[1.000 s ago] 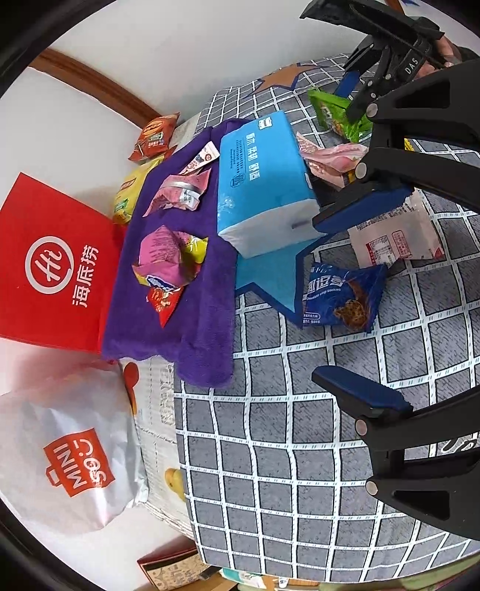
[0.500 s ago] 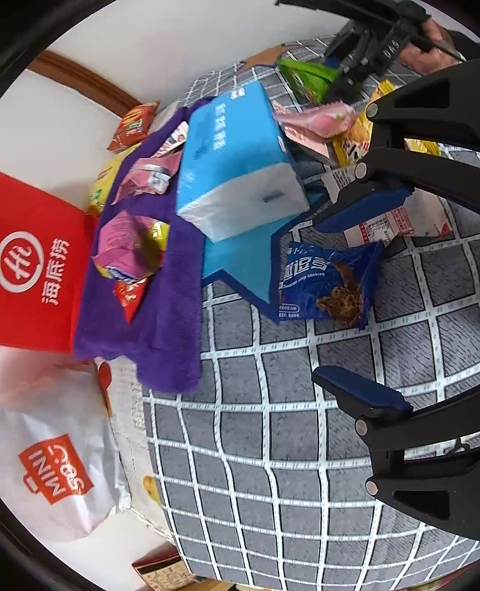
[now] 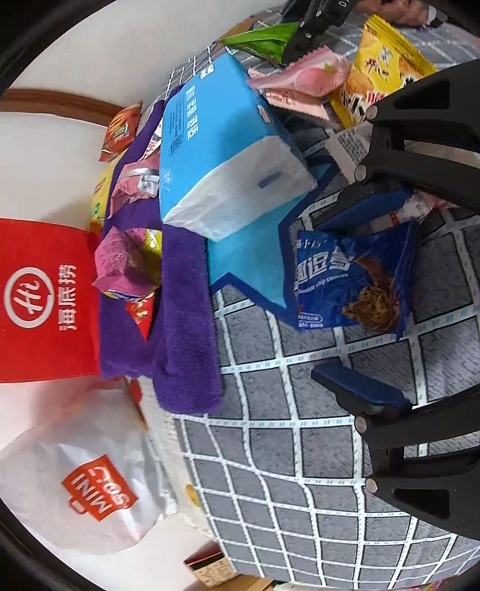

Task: Organize snacks
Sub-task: 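Grasp the blue snack bag with the left tool while the right grasps a green bag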

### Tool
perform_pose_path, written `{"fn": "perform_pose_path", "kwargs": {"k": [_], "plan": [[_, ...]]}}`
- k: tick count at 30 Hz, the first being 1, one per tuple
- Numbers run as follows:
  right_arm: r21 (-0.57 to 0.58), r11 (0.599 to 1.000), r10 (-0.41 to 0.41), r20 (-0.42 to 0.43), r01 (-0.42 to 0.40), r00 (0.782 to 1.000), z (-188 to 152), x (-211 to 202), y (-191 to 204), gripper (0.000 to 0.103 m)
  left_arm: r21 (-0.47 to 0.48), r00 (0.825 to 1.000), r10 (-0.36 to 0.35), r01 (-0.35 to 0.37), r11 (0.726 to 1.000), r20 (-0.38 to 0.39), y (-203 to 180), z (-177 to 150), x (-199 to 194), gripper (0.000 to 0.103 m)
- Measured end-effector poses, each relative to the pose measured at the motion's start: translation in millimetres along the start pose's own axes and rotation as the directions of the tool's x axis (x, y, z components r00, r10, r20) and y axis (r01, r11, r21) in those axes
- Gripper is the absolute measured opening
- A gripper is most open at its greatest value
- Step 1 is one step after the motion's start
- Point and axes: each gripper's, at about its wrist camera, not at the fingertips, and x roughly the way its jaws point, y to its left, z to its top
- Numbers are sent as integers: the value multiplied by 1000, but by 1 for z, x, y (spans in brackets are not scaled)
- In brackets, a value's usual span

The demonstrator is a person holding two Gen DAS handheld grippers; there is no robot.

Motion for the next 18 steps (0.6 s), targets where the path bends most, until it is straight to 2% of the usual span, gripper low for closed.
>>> {"fn": "perform_pose_path", "kwargs": {"k": [4, 7, 13, 18], "plan": [[-19, 1000, -12, -14, 11, 1000, 3, 5, 3, 59, -33, 1000, 7, -6, 999, 26, 4, 0, -1, 55], [-24, 1000, -15, -24, 15, 1000, 4, 8, 4, 60, -54, 1000, 1, 0, 999, 31, 7, 0, 0, 55], [-28, 999, -32, -26, 31, 999, 4, 9, 6, 60, -31, 999, 22, -21, 999, 26, 1, 1, 2, 55], [-42, 998, -45, -32, 44, 998, 4, 10, 8, 60, -65, 999, -26, 29, 997, 38, 8, 0, 0, 55]]}}
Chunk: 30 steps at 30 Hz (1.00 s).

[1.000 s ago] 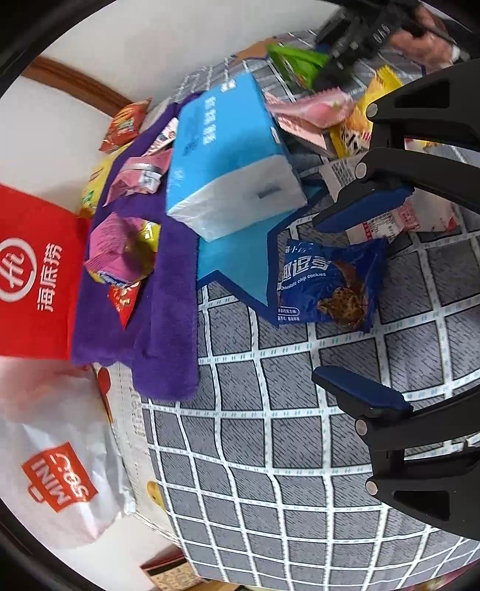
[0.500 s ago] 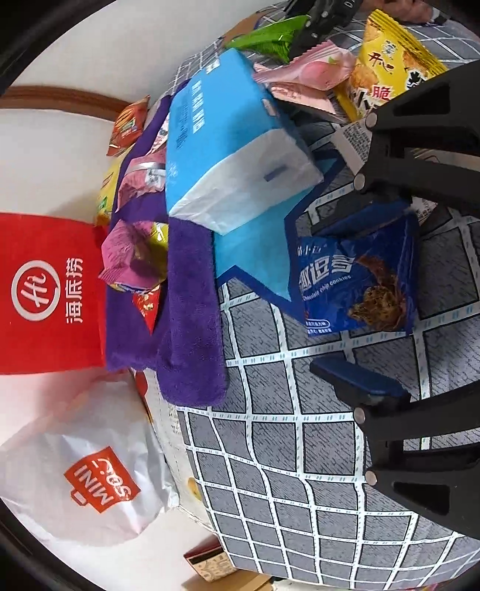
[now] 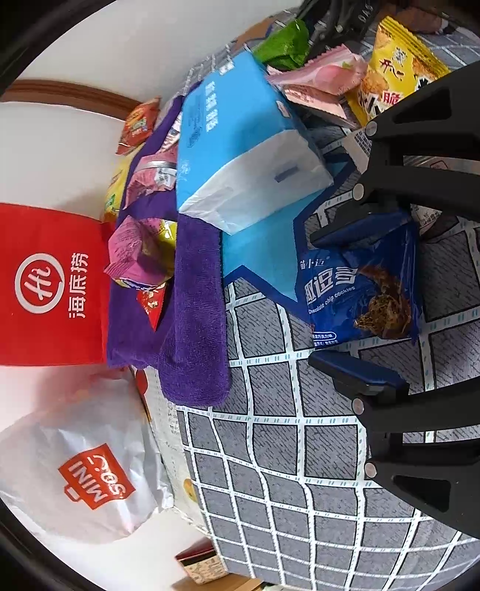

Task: Organize snacks
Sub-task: 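Grasp the blue snack bag with the left tool while the right grasps a green bag, then carry both held bags up over the purple towel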

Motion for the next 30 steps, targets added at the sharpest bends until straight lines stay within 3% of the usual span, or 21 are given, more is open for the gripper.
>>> {"fn": "perform_pose_path", "kwargs": {"k": [17, 26, 30], "plan": [[6, 1000, 0, 0, 0, 1000, -2, -5, 0, 59, -51, 999, -39, 39, 998, 16, 8, -2, -6, 50], [22, 999, 24, 62, -25, 998, 1, -39, 0, 56, -25, 996, -78, 79, 997, 42, -1, 0, -47, 50], [19, 999, 37, 88, -38, 995, 8, -52, 1, 49, -33, 989, -142, 143, 989, 33, -9, 2, -59, 51]]}}
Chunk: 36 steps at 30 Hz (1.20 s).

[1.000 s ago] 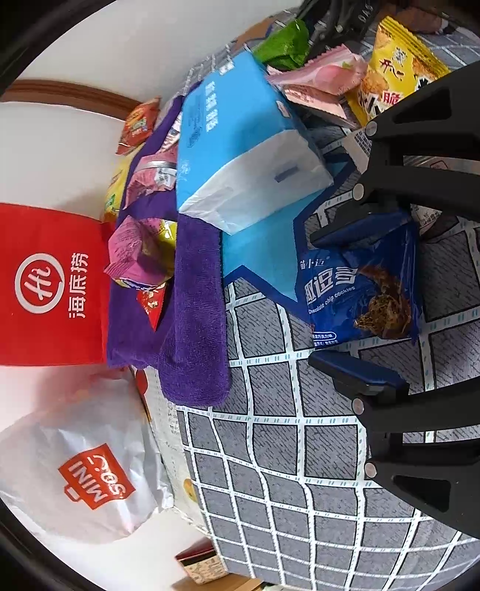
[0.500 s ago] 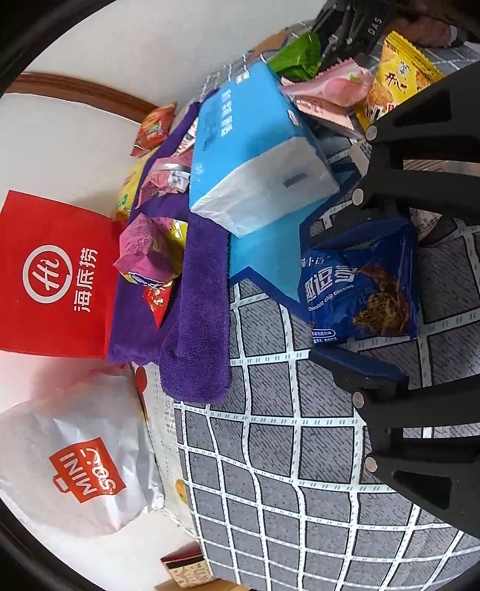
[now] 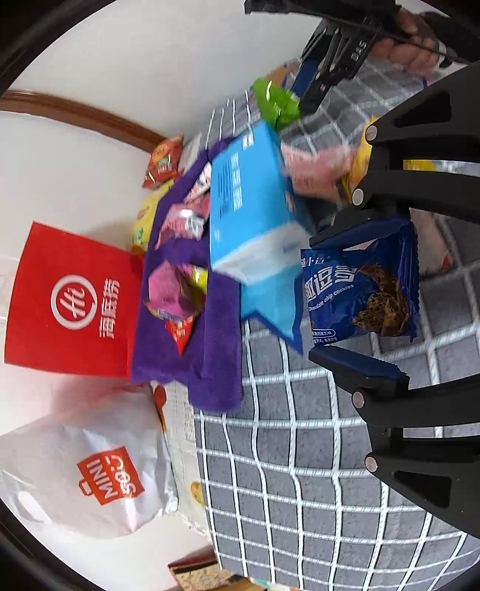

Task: Organize snacks
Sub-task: 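Carry both held bags up over the purple towel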

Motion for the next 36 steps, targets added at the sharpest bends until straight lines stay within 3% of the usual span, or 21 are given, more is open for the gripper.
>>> {"fn": "perform_pose_path", "kwargs": {"k": [2, 4, 9, 12, 14, 16, 22, 27, 36], "plan": [[-4, 1000, 7, -3, -7, 1000, 4, -1, 0, 28, 2, 1000, -15, 15, 1000, 3, -6, 2, -4, 50], [-7, 1000, 21, -19, -22, 1000, 7, 3, 1, 27, 16, 1000, -14, 13, 1000, 13, -13, 5, -7, 51], [-29, 999, 22, -65, -24, 998, 1, 15, 2, 27, 27, 1000, -16, 16, 1000, 17, -19, 9, -12, 51], [-19, 999, 38, -67, -40, 997, -2, 18, 1, 37, 29, 1000, -18, 17, 999, 11, -20, 9, -12, 51], [-12, 999, 40, -56, -41, 998, -3, 22, 1, 48, 34, 1000, -25, 25, 999, 0, -21, 8, -10, 51], [-5, 1000, 14, -53, -15, 998, -2, 28, -1, 51, 37, 1000, -29, 29, 999, -11, -23, 7, -8, 51], [-18, 1000, -27, -53, 26, 998, 1, 50, 1, 54, 62, 999, -37, 38, 997, -5, -33, 7, -10, 51], [-27, 1000, 3, -70, -5, 998, 6, 45, 0, 46, 60, 999, -39, 38, 997, 13, -34, 12, -17, 51], [-17, 997, 74, 17, -74, 997, 31, -9, -1, 46, 53, 996, -81, 79, 995, 23, -41, 30, -21, 51]]}}
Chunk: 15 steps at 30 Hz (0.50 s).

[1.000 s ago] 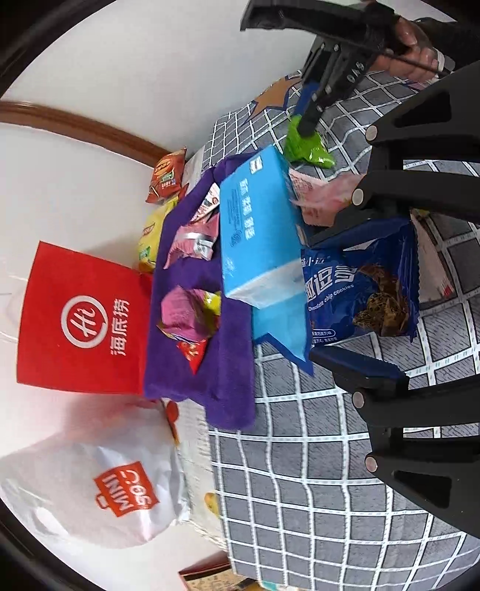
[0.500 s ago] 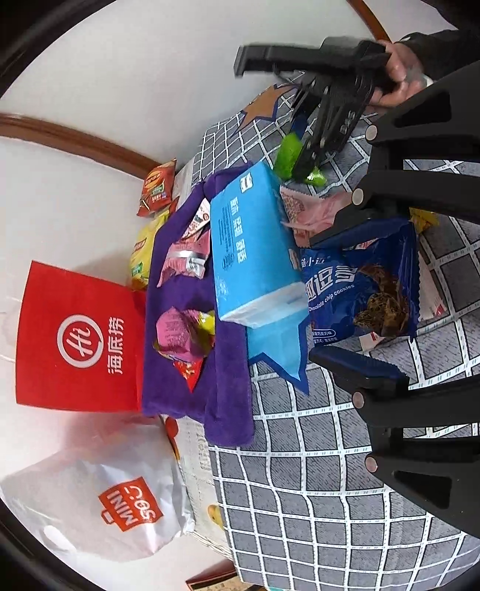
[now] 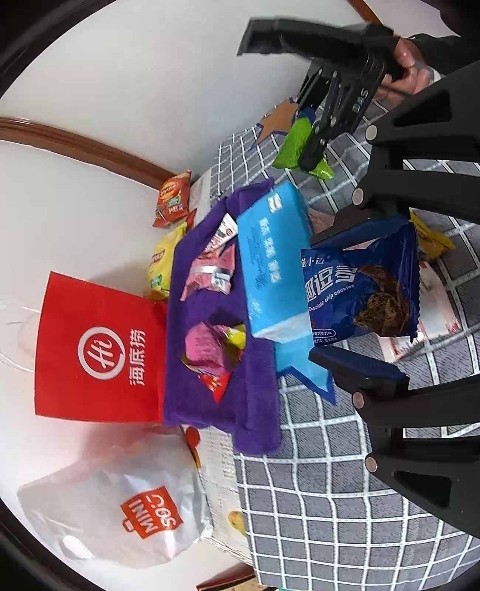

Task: Organize snacks
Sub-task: 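Carry both held bags up over the purple towel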

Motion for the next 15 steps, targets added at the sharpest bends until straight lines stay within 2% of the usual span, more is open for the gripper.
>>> {"fn": "perform_pose_path", "kwargs": {"k": [4, 10, 15], "plan": [[-30, 1000, 3, 51, -1, 999, 25, -14, 11, 46, 3, 1000, -10, 10, 1000, 6, -6, 17, 2, 51], [-53, 998, 27, 105, -21, 994, 74, -16, 25, 46, -1, 999, 29, -29, 1000, 19, -8, 48, 3, 51], [-58, 998, 30, 116, -23, 993, 112, -6, 34, 46, -11, 996, 77, -76, 997, 41, 2, 70, -2, 51]]}}
